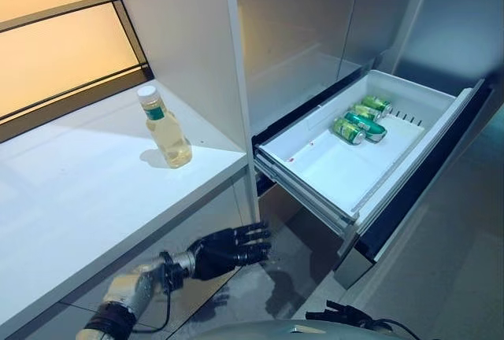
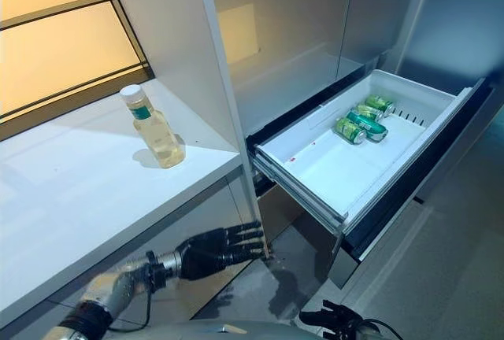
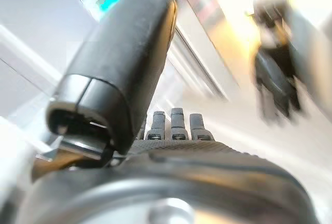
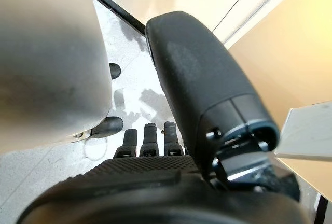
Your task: Put drinks into fridge and close the fridge
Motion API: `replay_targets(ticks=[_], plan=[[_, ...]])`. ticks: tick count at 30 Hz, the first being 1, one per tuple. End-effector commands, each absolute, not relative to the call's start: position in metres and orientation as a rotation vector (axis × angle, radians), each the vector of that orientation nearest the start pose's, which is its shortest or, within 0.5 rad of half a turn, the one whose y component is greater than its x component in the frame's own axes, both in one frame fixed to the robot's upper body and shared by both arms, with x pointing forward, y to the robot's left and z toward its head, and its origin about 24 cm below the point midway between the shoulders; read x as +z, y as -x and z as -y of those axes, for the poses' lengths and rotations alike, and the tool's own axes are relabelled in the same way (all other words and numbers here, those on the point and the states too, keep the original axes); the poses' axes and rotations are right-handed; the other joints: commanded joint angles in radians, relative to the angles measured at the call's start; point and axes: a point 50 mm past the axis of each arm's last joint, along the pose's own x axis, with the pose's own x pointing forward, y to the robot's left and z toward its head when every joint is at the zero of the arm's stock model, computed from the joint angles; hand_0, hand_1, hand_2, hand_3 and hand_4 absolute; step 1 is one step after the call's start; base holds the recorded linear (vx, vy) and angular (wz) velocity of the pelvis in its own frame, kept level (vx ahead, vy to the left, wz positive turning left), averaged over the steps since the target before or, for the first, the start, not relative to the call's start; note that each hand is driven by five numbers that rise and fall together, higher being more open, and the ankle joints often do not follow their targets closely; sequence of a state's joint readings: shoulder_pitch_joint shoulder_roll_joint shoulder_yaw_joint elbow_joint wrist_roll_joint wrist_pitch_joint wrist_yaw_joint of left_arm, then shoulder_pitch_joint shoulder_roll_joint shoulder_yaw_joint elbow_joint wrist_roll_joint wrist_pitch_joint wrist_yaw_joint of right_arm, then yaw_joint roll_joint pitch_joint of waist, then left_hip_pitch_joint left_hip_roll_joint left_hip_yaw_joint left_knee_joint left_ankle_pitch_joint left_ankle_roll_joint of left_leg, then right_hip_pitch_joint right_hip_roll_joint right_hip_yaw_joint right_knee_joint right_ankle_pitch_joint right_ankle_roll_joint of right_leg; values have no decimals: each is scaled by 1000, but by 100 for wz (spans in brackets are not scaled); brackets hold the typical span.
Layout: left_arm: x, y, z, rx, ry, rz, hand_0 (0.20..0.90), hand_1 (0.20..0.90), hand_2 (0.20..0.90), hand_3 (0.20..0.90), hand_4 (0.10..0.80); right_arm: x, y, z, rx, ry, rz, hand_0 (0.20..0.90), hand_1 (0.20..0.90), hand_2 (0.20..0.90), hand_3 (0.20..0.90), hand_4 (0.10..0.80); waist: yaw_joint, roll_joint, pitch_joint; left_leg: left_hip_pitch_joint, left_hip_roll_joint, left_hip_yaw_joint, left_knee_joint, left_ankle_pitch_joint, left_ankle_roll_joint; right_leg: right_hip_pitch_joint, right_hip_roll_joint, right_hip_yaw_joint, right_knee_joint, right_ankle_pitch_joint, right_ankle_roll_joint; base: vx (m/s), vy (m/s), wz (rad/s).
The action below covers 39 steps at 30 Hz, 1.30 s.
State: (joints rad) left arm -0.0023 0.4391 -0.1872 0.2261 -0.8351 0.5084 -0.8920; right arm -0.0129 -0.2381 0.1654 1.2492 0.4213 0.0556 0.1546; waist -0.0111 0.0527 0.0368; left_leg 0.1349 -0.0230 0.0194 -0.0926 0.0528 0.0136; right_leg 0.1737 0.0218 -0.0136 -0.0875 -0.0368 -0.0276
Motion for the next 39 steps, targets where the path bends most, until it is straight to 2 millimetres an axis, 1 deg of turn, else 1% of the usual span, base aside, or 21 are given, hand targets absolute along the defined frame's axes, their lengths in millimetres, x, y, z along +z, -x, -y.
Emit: replay_targets(ticks=[1,2,3,4,5,6,7,8,9,11,12,13,14,15,17,19,22,26,30,33,39], plan=[[84,-242,-139,-1297,921,27,900,900,900,900,800,-164,-87,221,-146,-177,-1218,900,900,900,900,800,10,-7,-14,12,-39,-31,5,-89,43,-46,-23,-60,34,46,49,30,-34,5],[106,-244,-137,-1334,977,160,900,900,900,900,800,-166,-85,217,-139,-176,-1222,900,900,900,900,800,10,-11,-15,15,-39,-33,5,-92,43,-42,-23,-59,32,46,47,38,-36,5],[119,-246,-136,-1348,1008,238,900,900,900,900,800,-167,-83,213,-134,-176,-1226,900,900,900,900,800,8,-15,-17,17,-38,-34,5,-94,43,-39,-22,-58,31,45,46,33,-29,4],[123,-246,-136,-1348,1016,261,900,900,900,900,800,-167,-83,212,-132,-175,-1228,900,900,900,900,800,8,-16,-17,18,-38,-35,5,-95,43,-38,-22,-57,31,44,46,0,0,0],[134,-249,-137,-1335,1020,353,900,900,900,900,800,-168,-82,209,-125,-171,-1230,900,900,900,900,800,5,-19,-19,19,-38,-36,5,-96,43,-37,-22,-56,30,44,45,0,0,0],[147,-251,-137,-1299,1027,432,900,900,900,900,800,-169,-81,206,-118,-171,-1233,900,900,900,900,800,3,-23,-21,21,-38,-38,5,-98,43,-36,-21,-55,29,43,44,30,-35,-1],[161,-254,-143,-1229,1025,551,900,900,900,900,800,-169,-80,202,-116,-176,-1236,900,900,900,900,800,2,-28,-23,23,-38,-39,5,-100,43,-32,-21,-55,27,42,43,0,0,0],[164,-255,-146,-1207,1019,585,900,900,900,900,800,-170,-79,202,-116,-177,-1236,900,900,900,900,800,1,-29,-23,23,-38,-40,5,-100,43,-31,-21,-55,26,42,43,0,0,0],[179,-256,-156,-1088,966,723,900,900,900,900,800,-170,-77,198,-117,-182,-1239,900,900,900,900,800,3,-34,-26,26,-37,-42,5,-101,42,-27,-20,-57,24,40,41,0,0,0],[187,-256,-163,-1008,902,800,900,900,900,900,800,-171,-75,195,-120,-185,-1242,900,900,900,900,800,5,-39,-28,27,-38,-47,5,-101,41,-25,-19,-60,22,40,41,10,-15,-1],[193,-255,-169,-940,854,844,900,900,900,900,800,-171,-75,194,-120,-185,-1243,900,900,900,900,800,7,-40,-29,27,-38,-50,5,-100,41,-23,-18,-62,20,40,40,0,0,0],[194,-255,-171,-912,837,858,900,900,900,900,800,-171,-75,194,-119,-184,-1243,900,900,900,900,800,7,-41,-29,27,-38,-50,5,-100,41,-22,-18,-62,19,40,40,0,0,0],[197,-255,-175,-848,790,885,900,900,900,900,800,-172,-74,193,-118,-180,-1243,900,900,900,900,800,8,-42,-30,28,-38,-52,5,-100,40,-21,-18,-64,19,39,39,0,0,0],[203,-253,-183,-741,703,928,900,900,900,900,800,-172,-74,192,-117,-178,-1243,900,900,900,900,800,11,-44,-31,27,-38,-55,5,-99,40,-21,-17,-66,18,37,38,0,0,0],[214,-248,-194,-584,549,993,900,900,900,900,800,-172,-73,191,-121,-182,-1245,900,900,900,900,800,16,-48,-35,26,-38,-59,5,-99,40,-20,-17,-71,18,34,36,1,-7,2],[222,-244,-199,-479,412,1041,900,900,900,900,800,-172,-72,191,-128,-190,-1247,900,900,900,900,800,20,-51,-37,25,-37,-61,5,-97,39,-20,-16,-75,17,32,35,4,-10,6],[227,-242,-201,-378,321,1050,900,900,900,900,800,-172,-71,191,-130,-193,-1249,900,900,900,900,800,24,-53,-41,23,-37,-63,5,-97,38,-20,-14,-77,17,29,33,2,-7,8],[226,-247,-203,-223,231,1007,900,900,900,900,800,-172,-74,191,-125,-195,-1249,900,900,900,900,800,25,-54,-42,22,-36,-62,5,-96,38,-22,-12,-78,19,29,32,0,-4,2],[211,-260,-207,-94,177,891,900,900,900,900,800,-172,-76,192,-119,-187,-1249,900,900,900,900,800,20,-52,-43,23,-35,-55,5,-94,37,-24,-10,-73,21,29,32,0,0,0],[201,-265,-214,-1,101,862,900,900,900,900,800,-171,-77,196,-120,-184,-1253,900,900,900,900,800,16,-51,-44,25,-33,-48,5,-93,36,-24,-10,-71,23,29,32,0,0,0],[186,-274,-223,107,0,798,900,900,900,900,800,-171,-75,200,-117,-168,-1262,900,900,900,900,800,7,-50,-49,29,-30,-33,5,-93,33,-24,-8,-64,26,28,34,0,0,0]])
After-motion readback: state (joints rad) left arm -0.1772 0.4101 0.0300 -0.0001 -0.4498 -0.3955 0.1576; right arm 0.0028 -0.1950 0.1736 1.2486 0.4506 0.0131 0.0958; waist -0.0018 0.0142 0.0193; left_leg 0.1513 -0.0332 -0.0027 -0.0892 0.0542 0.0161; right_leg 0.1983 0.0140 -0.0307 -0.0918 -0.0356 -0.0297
